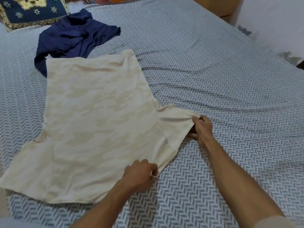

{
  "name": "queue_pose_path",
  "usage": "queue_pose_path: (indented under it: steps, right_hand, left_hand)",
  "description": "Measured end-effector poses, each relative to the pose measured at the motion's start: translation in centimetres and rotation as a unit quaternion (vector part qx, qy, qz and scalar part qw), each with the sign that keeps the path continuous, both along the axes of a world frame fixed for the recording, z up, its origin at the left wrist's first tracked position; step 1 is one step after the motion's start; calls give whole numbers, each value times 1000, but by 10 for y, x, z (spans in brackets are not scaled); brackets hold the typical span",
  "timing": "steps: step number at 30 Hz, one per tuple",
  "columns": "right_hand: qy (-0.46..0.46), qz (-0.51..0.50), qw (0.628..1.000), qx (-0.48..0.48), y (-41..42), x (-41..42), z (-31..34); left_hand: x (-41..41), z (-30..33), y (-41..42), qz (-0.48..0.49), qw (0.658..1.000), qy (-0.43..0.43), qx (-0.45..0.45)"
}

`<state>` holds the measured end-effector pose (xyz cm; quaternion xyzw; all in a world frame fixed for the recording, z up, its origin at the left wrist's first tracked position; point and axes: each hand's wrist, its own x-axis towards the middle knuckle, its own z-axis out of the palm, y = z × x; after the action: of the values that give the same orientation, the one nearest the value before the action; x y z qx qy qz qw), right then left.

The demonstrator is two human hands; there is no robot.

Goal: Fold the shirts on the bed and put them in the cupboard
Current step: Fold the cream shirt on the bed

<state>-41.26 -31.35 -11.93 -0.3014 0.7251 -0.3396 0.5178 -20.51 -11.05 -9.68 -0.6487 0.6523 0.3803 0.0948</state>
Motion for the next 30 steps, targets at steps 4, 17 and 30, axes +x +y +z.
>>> queue_pose_path:
  steps: [4,17,30]
  right_hand:
    - [76,13,997,-5,0,-3,-11]
    - [518,191,798,-241,-2,41,9]
    - [443,506,723,-160,-152,159,47]
  left_hand:
    - [2,6,-12,8,999,12,42]
    - [5,-14,-81,26,997,51,-60]
    - [66,5,-137,216,906,327,160]
